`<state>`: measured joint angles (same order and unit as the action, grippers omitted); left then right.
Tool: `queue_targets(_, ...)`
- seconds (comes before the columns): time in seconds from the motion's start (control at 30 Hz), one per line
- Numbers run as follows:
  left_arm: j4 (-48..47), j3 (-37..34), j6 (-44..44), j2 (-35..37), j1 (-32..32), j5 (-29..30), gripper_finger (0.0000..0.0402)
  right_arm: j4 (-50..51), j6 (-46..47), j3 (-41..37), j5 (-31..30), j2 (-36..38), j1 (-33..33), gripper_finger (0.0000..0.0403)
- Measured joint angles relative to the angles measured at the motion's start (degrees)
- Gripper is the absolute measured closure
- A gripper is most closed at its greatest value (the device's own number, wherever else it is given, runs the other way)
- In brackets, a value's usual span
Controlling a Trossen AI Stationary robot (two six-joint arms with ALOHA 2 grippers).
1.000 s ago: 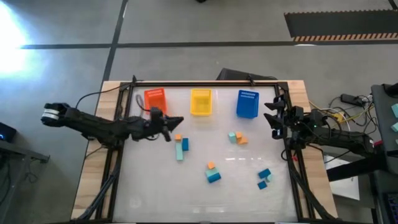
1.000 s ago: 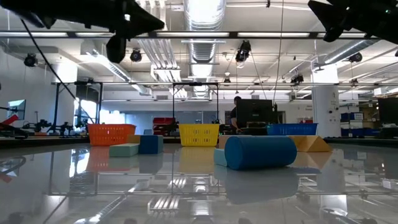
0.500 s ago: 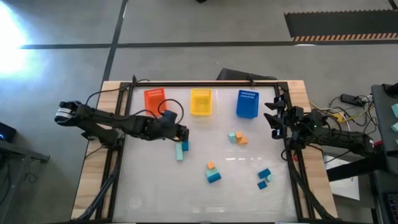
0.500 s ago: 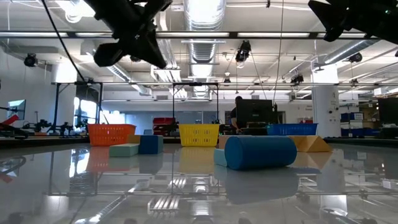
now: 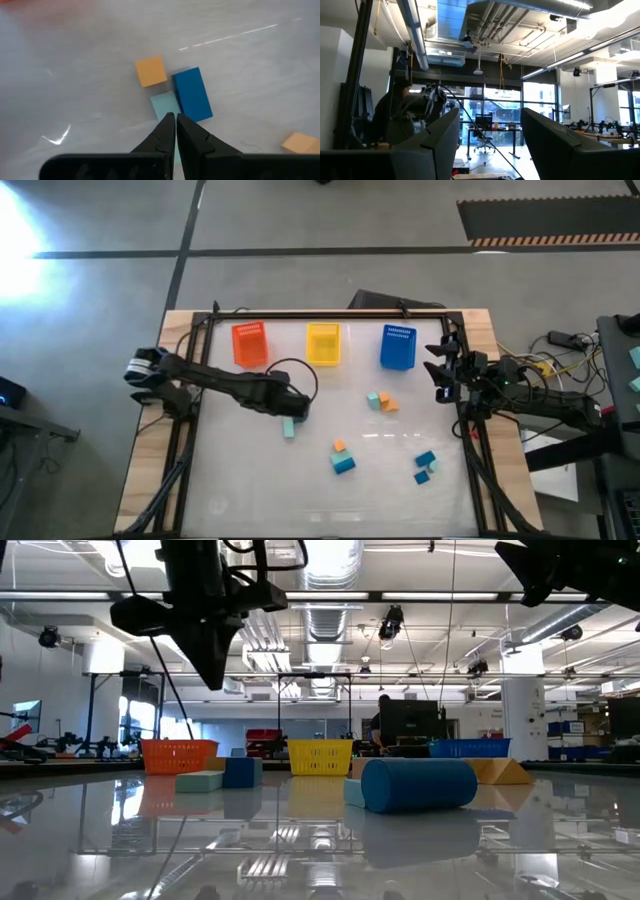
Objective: Sort & place blocks by color
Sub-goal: Put the yellow block into the orange bin
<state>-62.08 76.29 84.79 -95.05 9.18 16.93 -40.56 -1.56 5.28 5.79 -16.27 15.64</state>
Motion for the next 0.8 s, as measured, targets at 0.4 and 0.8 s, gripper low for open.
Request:
queue_targets(0.4, 0.77, -0.7, -0.06, -1.7, -1.73, 1.76, 0.04, -0.26, -2.25, 0.0, -0.03, 0.0, 0.0, 0.0202)
queue_targets(0.8, 4.13, -1.85, -2.82, -2.4, -3.0, 2.56, 0.0247, -0.26, -2.51, 0.02, -0.01, 0.0, 0.0, 0.0202)
